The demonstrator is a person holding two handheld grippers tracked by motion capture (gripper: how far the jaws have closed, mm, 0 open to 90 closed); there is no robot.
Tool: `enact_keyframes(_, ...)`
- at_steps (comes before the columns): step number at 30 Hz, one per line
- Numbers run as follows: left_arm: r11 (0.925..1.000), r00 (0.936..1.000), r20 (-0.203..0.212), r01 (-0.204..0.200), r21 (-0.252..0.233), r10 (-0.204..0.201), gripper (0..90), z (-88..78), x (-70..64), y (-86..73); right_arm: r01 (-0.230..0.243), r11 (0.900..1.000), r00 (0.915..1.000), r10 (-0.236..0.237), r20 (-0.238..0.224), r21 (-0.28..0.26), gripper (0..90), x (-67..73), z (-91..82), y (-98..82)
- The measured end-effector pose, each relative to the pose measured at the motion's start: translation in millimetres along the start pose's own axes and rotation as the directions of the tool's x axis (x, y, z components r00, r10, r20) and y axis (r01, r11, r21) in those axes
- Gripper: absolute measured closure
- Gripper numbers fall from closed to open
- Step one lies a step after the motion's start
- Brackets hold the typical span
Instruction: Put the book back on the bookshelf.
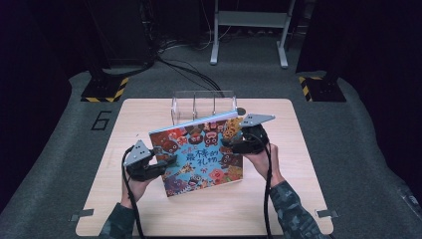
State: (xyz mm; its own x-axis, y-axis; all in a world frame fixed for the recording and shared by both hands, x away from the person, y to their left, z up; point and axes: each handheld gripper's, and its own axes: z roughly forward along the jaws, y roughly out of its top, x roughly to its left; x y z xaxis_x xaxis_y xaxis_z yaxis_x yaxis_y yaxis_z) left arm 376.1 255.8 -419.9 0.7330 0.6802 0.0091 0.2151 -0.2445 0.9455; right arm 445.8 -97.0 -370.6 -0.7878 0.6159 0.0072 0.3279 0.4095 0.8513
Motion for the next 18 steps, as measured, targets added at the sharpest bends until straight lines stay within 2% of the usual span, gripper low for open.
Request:
enact_keyframes(5, 1.0, 1.0, 0.0, -0.003, -0.002, 0.003, 51.8, -1.4, -1.4, -1.1, -0.009, 1.0, 1.0, 0.009, 0.001, 0.006, 36.4, 1.3, 0.0, 0.9)
enact_keyframes(9, 0.9999, 0.9999, 0.002, -0.012, -0.01, 0.012, 52.3, -2.5, -2.8, -1.7, -0.035, 0.999, 0.9994, 0.035, 0.002, 0.012, 35.2, 2.3, -1.0, 0.3)
enact_keyframes(12, 0.9999, 0.9999, 0.006, -0.011, -0.005, 0.011, 52.2, -3.6, -3.8, -2.4, -0.043, 0.999, 0.9989, 0.043, 0.016, 0.01, 33.5, 2.6, -0.3, -0.2)
enact_keyframes(18, 0.9999, 0.9999, 0.006, -0.011, -0.003, 0.011, 52.0, -3.6, -3.2, -2.6, -0.041, 0.999, 0.999, 0.041, 0.017, 0.005, 33.4, 3.2, 0.5, -0.5)
